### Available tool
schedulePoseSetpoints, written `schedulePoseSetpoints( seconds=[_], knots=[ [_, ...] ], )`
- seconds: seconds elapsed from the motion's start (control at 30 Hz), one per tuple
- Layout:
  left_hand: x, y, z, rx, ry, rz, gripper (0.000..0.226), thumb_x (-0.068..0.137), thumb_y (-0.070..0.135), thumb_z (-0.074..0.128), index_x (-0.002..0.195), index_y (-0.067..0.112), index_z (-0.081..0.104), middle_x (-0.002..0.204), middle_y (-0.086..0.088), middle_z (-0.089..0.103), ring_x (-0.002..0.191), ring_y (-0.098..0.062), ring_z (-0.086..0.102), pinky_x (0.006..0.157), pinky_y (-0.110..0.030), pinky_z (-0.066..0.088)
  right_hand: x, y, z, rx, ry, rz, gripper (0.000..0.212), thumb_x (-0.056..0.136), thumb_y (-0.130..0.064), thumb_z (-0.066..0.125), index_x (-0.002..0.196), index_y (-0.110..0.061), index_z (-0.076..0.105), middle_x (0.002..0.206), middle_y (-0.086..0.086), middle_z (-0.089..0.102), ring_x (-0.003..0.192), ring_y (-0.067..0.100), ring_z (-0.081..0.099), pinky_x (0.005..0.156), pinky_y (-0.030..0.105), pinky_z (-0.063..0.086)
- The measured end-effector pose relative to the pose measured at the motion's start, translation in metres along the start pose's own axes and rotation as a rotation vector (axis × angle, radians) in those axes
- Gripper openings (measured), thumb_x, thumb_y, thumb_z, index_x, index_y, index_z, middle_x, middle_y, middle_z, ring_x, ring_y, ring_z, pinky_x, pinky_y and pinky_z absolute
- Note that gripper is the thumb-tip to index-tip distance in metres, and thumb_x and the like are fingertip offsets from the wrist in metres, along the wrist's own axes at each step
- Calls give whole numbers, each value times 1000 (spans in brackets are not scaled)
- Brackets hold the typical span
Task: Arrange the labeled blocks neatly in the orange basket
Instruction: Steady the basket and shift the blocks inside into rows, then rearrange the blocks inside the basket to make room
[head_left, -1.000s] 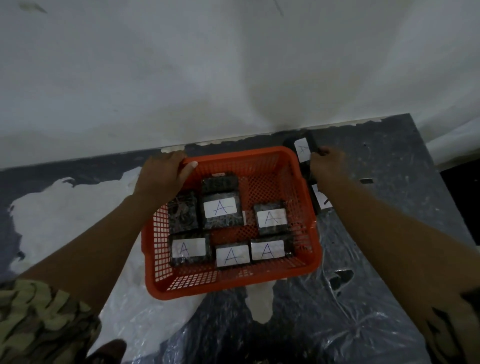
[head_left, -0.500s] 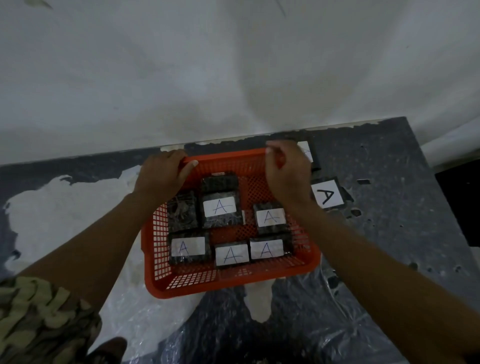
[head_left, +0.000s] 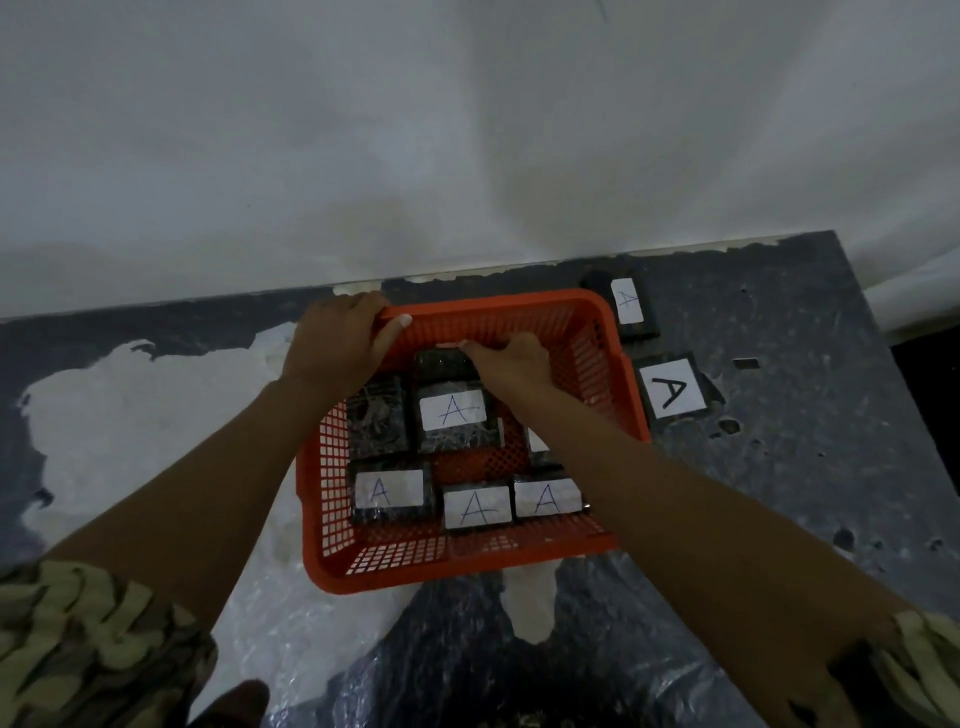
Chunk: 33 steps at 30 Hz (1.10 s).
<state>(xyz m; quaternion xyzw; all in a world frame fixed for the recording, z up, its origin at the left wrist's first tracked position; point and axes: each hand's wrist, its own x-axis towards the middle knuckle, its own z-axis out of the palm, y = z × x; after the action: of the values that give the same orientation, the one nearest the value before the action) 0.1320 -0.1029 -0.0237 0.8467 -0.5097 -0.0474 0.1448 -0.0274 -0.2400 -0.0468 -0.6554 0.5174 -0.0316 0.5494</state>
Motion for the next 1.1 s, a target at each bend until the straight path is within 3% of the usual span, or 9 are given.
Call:
schedulePoseSetpoints(
  seconds=[0.13,0.23,0.4,0.57,0.67,0.8,0.87,0.97,1.1],
  knots=[
    [0,1,0,-7,-6,-1,47,97,52,41,108,11,61,96,-15,70,81,-31,66,79,-43,53,-5,-4,-6,73,-129,66,19,79,-27,78,91,-14,70,88,1,71,80,16,66,61,21,49],
    [0,1,0,2,-2,-10,46,97,52,42,109,11,61,98,-15,70,83,-31,66,81,-43,52,-10,-13,-9,67,-222,98,14,79,-19,76,88,-22,66,94,-4,66,84,9,58,63,22,44],
    [0,0,0,-6,2,-13,45,97,50,44,108,10,61,98,-16,70,82,-32,66,79,-43,52,-14,-24,-15,-33,-381,96,19,84,-14,73,102,-15,69,102,0,64,91,13,57,65,22,42],
    [0,0,0,-17,-2,-8,45,97,51,43,105,10,61,95,-14,69,81,-30,65,79,-43,52,-4,-10,-14,-9,-100,-86,34,83,-10,77,116,-13,67,110,-1,63,102,14,60,82,18,51],
    [0,-1,1,-27,4,-10,46,97,52,43,105,11,61,94,-14,69,82,-30,65,79,-42,52,-4,3,-9,-181,22,-237,27,86,-12,74,112,-13,66,101,-7,60,94,6,55,69,3,43],
    [0,-1,1,-26,9,-12,45,97,53,42,103,12,61,93,-13,69,80,-30,65,76,-43,53,-18,13,-7,-305,232,-433,19,87,-21,71,104,-16,64,106,-1,64,95,13,58,80,28,52],
    [0,-2,1,-33,16,-12,45,96,53,42,103,12,61,92,-12,69,79,-30,65,75,-42,53,-30,15,-9,-416,269,-696,21,85,-22,72,102,-14,64,105,3,63,96,17,58,77,32,52],
    [0,-3,1,-46,33,-20,46,96,53,43,103,13,62,94,-12,69,81,-29,65,75,-41,53,-44,27,-14,-621,-101,-1009,44,79,-31,80,116,-9,69,120,11,67,111,27,62,92,44,52],
    [1,-4,1,-68,26,-49,50,94,57,43,107,13,64,96,-12,71,81,-30,66,75,-42,55,-48,39,-15,-899,-422,-869,76,81,-38,79,144,-9,49,157,15,36,145,31,34,121,45,25]
  ],
)
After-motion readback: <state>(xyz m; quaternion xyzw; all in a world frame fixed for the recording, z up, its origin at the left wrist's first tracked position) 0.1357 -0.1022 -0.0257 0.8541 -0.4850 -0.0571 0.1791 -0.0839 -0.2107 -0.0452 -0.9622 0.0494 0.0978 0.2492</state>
